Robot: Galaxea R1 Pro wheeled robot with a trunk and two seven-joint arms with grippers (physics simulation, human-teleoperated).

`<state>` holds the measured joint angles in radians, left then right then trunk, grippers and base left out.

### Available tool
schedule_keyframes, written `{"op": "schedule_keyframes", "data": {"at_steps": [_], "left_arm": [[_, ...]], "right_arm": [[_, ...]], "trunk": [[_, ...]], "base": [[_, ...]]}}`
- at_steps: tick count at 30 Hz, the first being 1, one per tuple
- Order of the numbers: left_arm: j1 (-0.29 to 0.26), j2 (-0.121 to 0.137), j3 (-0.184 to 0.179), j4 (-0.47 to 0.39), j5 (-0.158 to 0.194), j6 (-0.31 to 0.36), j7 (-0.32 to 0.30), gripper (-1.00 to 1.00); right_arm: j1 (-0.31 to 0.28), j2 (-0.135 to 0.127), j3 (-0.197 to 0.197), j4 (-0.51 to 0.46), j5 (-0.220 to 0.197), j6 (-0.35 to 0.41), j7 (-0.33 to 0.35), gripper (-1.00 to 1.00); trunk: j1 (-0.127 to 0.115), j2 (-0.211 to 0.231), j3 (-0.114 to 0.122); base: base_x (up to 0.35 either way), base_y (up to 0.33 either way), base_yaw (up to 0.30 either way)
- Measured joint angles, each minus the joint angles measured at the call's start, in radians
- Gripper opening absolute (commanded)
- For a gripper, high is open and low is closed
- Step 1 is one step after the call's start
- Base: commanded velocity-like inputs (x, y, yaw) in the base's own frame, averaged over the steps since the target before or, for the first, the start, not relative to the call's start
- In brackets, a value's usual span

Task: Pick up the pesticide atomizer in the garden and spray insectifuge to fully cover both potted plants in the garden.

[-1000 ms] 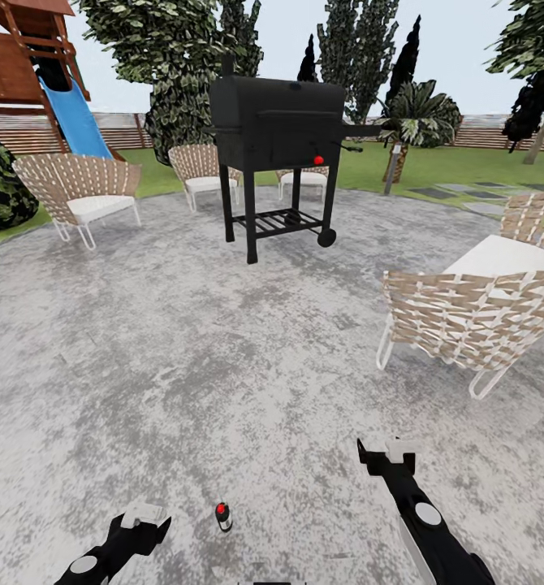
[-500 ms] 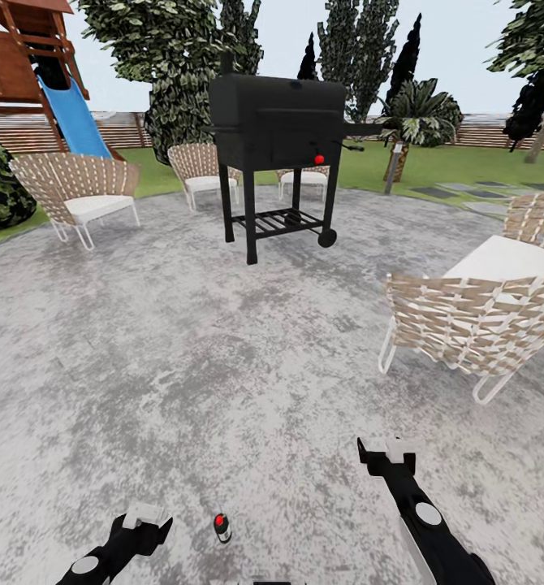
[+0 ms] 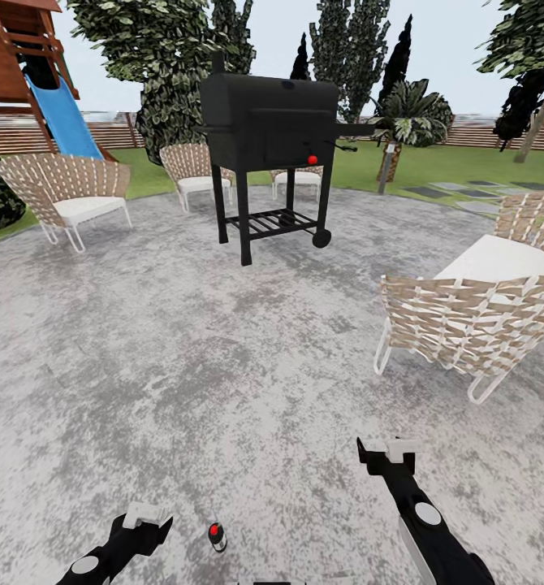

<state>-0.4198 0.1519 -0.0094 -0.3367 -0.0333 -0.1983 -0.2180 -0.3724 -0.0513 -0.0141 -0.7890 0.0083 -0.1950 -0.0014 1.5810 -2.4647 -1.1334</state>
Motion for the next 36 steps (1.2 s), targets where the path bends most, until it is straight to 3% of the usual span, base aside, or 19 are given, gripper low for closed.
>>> {"op": "schedule_keyframes", "data": {"at_steps": [9,18,36], "left_arm": [[0.0,0.0,-0.001,0.0,0.0,0.0,0.0,1.0],[0.0,0.0,0.0,0.0,0.0,0.0,0.0,1.0],[0.001,0.0,-0.007,-0.003,-0.001,-0.017,-0.002,1.0]], "right_arm": [[0.0,0.001,0.001,-0.001,0.0,0.0,0.0,1.0],[0.0,0.001,0.0,-0.002,0.0,0.0,0.0,1.0],[0.0,0.002,0.003,-0.001,0.0,0.001,0.0,1.0]], "trunk": [[0.0,0.0,0.0],[0.0,0.0,0.0],[0.0,0.0,0.0]], "base": [[0.039,0.0,-0.007],[0.078,0.0,-0.153],[0.058,0.0,-0.008]]}}
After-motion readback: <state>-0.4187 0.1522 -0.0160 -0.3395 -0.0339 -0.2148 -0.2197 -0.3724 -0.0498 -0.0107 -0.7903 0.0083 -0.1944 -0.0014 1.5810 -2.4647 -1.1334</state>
